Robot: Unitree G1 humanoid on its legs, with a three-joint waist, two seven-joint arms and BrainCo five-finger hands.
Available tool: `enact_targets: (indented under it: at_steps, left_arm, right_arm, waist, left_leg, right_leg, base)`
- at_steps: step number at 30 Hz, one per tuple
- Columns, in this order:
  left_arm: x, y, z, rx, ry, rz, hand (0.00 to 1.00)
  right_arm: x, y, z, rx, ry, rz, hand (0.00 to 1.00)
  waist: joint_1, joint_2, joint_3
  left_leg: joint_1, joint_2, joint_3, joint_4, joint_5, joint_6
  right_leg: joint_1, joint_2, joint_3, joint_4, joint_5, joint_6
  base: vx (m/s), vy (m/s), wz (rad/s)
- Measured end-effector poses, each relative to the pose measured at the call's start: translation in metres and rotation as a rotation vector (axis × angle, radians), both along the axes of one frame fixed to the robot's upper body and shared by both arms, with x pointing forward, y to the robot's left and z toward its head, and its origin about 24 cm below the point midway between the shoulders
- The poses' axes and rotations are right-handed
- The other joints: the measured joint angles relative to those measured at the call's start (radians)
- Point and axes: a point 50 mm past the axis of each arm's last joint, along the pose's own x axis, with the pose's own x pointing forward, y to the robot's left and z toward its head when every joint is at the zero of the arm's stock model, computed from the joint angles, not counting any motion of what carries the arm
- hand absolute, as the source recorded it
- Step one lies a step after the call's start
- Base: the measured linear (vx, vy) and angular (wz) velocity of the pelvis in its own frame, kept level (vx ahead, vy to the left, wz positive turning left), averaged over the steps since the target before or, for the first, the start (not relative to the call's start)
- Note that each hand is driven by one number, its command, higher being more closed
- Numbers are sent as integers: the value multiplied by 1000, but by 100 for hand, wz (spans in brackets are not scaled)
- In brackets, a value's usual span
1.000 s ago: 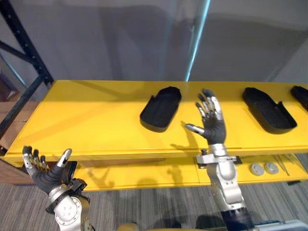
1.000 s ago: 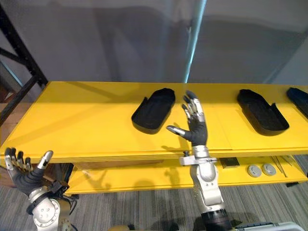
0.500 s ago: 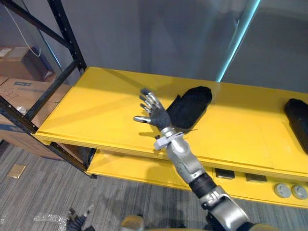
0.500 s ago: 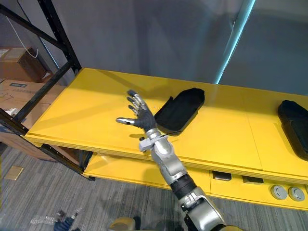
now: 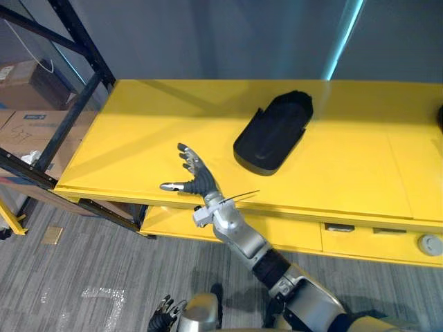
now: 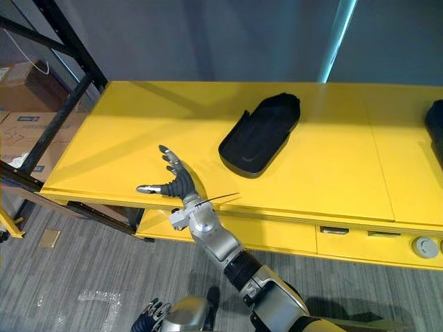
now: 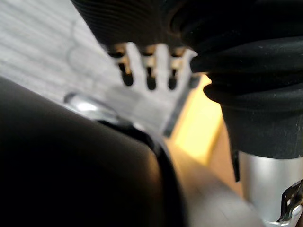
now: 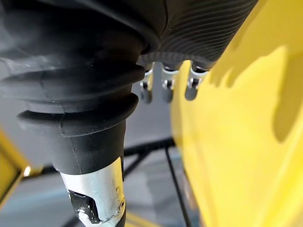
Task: Walk over and take plastic housings, then place them on the shelf
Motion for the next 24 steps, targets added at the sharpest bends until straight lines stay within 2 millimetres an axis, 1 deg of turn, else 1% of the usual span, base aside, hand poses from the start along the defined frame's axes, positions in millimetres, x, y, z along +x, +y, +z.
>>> enact_targets:
  at_steps: [2,5,7,10,11,14,19,22,24]
  left_arm:
    - [10,-6,3,-22,-31,-38,0]
    - [16,-4,7,-9,-55,-77,0]
    - [18,-4,8,-11,-61,-76,0]
    - [18,-6,8,-24,-61,-68,0]
    - [19,-8,8,-25,-61,-77,0]
    - [19,-10,8,-46,-58,-65,0]
    - [18,-11,7,-49,-49,-92,0]
    - [23,-16,7,-65,-55,-106,0]
    - [22,-15,5,-59,-42,-114,0]
  right_arm:
    - [2,2,11,-22,-58,-5,0]
    - [4,2,16,-45,-104,-31,0]
    - [5,2,20,-52,-127,-49,0]
    - [9,1,30,-54,-172,-81,0]
    - [13,-1,37,-40,-191,-107,0]
    - [19,-7,46,-16,-206,-154,0]
    - [24,-16,47,9,-194,-237,0]
    - [31,-24,41,6,-166,-304,0]
    - [31,-25,41,0,-178,-311,0]
  waist:
    - [1,16,32]
    - [4,18,62]
    - [5,19,74]
    - [4,29,95]
    - [2,34,101]
    - [2,44,108]
    - [1,49,110]
    - [2,72,121]
    - [0,73,121]
  left_leg:
    - [-6,-2,1,0,3,0]
    - [-30,-6,-4,0,12,-1]
    - [-42,-6,-5,1,16,-4]
    - [-43,-12,-6,6,17,-4]
    - [-47,-19,-9,12,18,-3]
    - [-59,-25,-10,14,21,-1]
    - [-75,-32,-3,21,21,-1]
    - [-76,-37,2,31,20,0]
    - [-90,-37,6,39,19,0]
  right_leg:
    - [-15,-5,1,19,-7,0]
    - [-56,-16,1,66,-30,-4]
    - [-75,-20,1,85,-36,-7]
    - [-93,-34,2,123,-60,-8]
    - [-105,-44,2,152,-76,-9]
    - [-129,-57,3,182,-87,-9]
    - [-163,-70,13,218,-99,-12]
    - [-171,-76,21,238,-106,-9]
    - [-191,-78,27,254,-110,-8]
  base:
    - [0,0,0]
    - [-17,-16,8]
    - [-24,-31,5]
    - [-18,-5,2]
    - [-47,-14,8]
    - [-43,-10,5]
    - [-10,-1,-1]
    - [-12,-1,-4]
    - [-28,-13,-5]
